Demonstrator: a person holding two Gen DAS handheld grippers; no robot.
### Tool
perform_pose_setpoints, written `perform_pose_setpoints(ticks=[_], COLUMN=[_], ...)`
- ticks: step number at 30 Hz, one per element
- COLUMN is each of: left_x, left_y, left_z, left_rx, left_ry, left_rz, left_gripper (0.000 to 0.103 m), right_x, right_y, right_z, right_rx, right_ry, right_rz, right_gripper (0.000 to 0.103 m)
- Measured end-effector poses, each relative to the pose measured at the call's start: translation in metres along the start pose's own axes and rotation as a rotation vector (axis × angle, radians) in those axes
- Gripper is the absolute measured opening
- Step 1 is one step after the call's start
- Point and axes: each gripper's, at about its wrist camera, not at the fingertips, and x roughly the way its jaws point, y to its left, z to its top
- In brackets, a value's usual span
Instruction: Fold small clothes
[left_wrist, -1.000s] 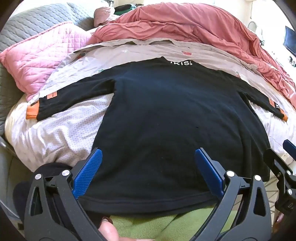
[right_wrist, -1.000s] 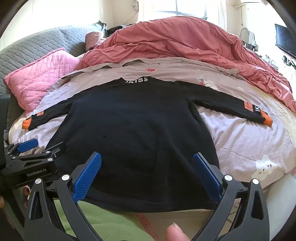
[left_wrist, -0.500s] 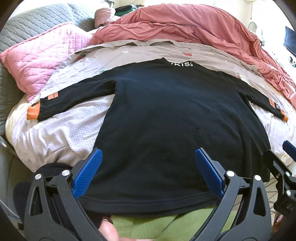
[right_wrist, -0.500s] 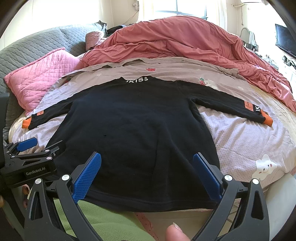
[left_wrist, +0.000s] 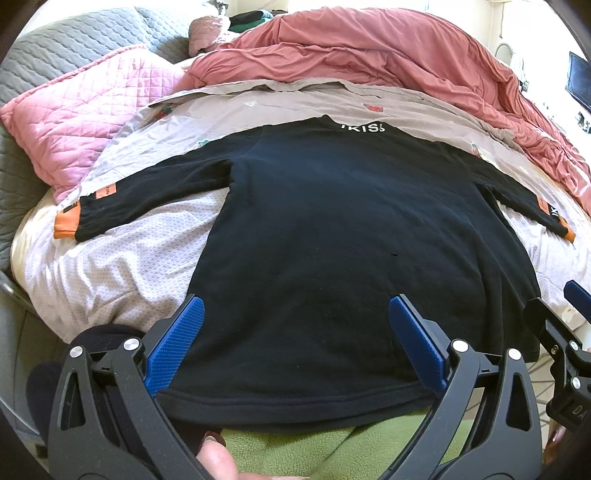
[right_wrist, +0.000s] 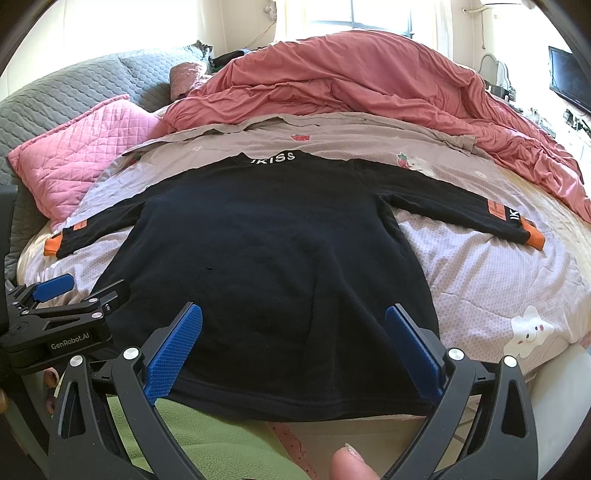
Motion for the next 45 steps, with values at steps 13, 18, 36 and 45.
perform_pose_setpoints(ticks=[13, 18, 36, 45], left_x=[-0.001, -0.001, 0.011, 0.031], left_y=[0.001, 0.001, -0.004, -0.010], left_z=[0.001, 0.001, 0.007, 0.032], left_rx=[0.003, 0.004, 0.018, 0.038], left_ry=[-0.002, -0.002, 0.021, 0.065], left_rz=[0.002, 0.000, 0.011, 0.006], left_gripper=[0.094, 0.094, 0.094, 0.094], right_x=[0.001, 0.002, 0.009, 0.016], right_y=[-0.001, -0.002, -0.019, -0.067], right_z=[-0.001, -0.002, 0.005, 0.020], right_rx=[0.003, 0.005, 0.063, 0.157], right_ry=[0.002, 0.004, 0.010, -0.029], right_rz=[0.000, 0.001, -0.008, -0.096], right_gripper=[0.099, 0.099, 0.099, 0.099])
